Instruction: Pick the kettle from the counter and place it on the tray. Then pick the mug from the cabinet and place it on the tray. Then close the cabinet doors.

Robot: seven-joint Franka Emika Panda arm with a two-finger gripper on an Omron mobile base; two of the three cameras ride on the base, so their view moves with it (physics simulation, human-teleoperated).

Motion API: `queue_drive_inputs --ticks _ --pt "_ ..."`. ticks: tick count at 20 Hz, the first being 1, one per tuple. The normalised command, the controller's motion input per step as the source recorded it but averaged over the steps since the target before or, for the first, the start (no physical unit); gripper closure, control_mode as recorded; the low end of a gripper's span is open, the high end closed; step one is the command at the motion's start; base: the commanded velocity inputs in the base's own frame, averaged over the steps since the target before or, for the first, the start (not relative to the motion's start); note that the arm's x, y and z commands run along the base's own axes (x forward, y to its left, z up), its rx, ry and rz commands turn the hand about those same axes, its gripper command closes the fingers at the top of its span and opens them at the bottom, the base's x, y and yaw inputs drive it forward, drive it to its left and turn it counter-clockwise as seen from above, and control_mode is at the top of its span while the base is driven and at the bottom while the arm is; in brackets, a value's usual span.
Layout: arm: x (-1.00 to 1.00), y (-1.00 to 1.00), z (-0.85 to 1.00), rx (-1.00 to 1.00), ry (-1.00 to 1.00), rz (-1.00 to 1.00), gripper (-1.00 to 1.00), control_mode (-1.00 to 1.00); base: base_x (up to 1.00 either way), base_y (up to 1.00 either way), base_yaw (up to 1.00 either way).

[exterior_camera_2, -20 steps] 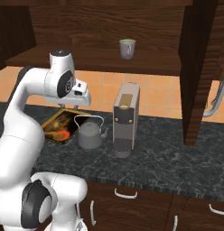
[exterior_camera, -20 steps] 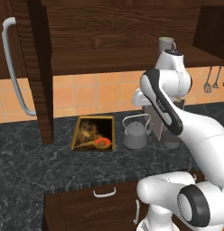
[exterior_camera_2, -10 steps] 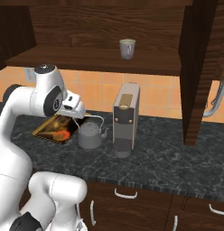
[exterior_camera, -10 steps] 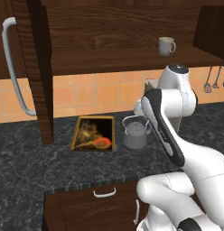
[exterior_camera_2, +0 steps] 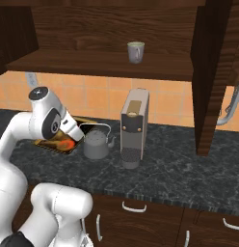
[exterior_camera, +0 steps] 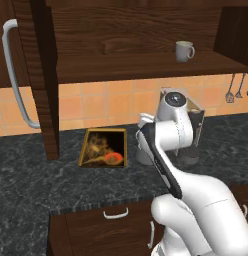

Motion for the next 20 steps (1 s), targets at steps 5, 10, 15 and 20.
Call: queue_drive_inputs --ticks 5,10,15,20 --pt "0.72 0.17 -0.04 0.18 -0.01 -0.12 -1.00 -1.00 0.00 0.00 0.00" --pt "0.67 0.06 -0.01 0.02 0.05 -0.01 -1.00 -1.00 0.00 0.00 0.00" --pt "0.45 0.00 -0.09 0.00 0.04 0.00 -1.00 -1.00 0.00 0.00 0.00" --pt "0.40 0.00 -0.21 0.00 0.00 0.00 -1.00 -1.00 0.00 0.00 0.00"
